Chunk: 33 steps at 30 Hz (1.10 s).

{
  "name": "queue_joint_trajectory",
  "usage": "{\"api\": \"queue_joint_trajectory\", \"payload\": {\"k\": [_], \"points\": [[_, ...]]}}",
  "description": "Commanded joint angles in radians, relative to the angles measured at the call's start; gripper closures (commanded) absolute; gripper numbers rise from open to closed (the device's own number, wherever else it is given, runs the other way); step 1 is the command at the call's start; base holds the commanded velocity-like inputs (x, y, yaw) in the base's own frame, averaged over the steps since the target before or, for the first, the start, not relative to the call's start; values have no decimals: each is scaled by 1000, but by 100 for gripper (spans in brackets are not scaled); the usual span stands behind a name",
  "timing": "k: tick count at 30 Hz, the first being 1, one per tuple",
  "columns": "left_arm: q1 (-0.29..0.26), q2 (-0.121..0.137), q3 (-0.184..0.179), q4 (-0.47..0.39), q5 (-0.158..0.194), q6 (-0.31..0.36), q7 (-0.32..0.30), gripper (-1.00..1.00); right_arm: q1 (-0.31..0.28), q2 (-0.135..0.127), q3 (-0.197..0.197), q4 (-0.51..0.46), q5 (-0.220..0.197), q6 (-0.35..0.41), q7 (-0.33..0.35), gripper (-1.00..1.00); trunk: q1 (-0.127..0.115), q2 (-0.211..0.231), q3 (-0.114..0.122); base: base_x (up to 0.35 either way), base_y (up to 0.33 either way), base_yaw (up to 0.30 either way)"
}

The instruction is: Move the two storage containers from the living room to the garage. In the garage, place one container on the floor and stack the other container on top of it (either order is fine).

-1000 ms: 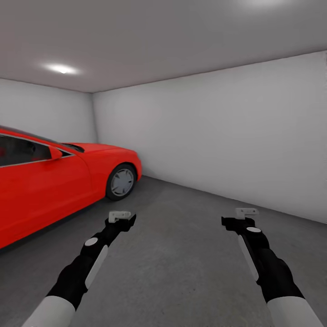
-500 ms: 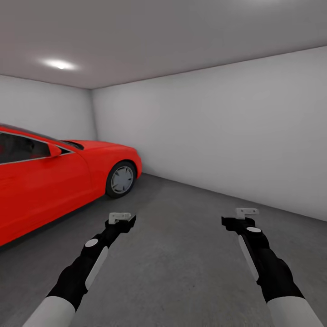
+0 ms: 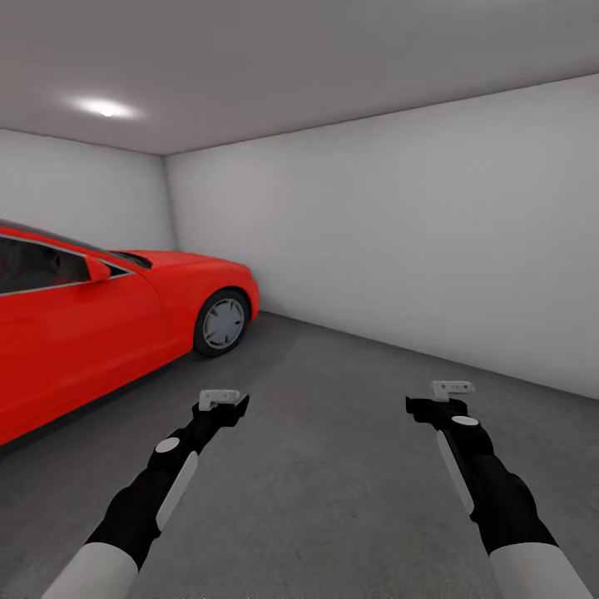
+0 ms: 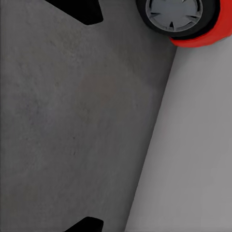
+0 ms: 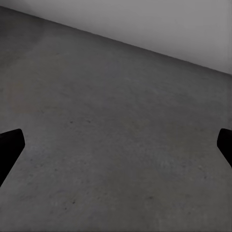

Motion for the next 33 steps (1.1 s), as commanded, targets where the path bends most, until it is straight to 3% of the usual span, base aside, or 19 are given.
{"api": "queue_joint_trajectory", "payload": {"k": [1, 10, 33], "points": [[-1, 1, -2, -1, 10, 6, 0, -100, -1, 0, 1, -1, 0, 5, -3, -100, 0, -1, -3, 0, 0, 0], [-1, 1, -1, -1, 10, 6, 0, -100, 0, 0, 1, -1, 0, 4, -2, -100, 0, -1, -4, 0, 0, -71], [-1, 1, -1, 0, 9, 6, 0, -100, 0, 1, 1, -1, 0, 4, -2, -100, 0, -1, 13, 0, 0, -243]]}}
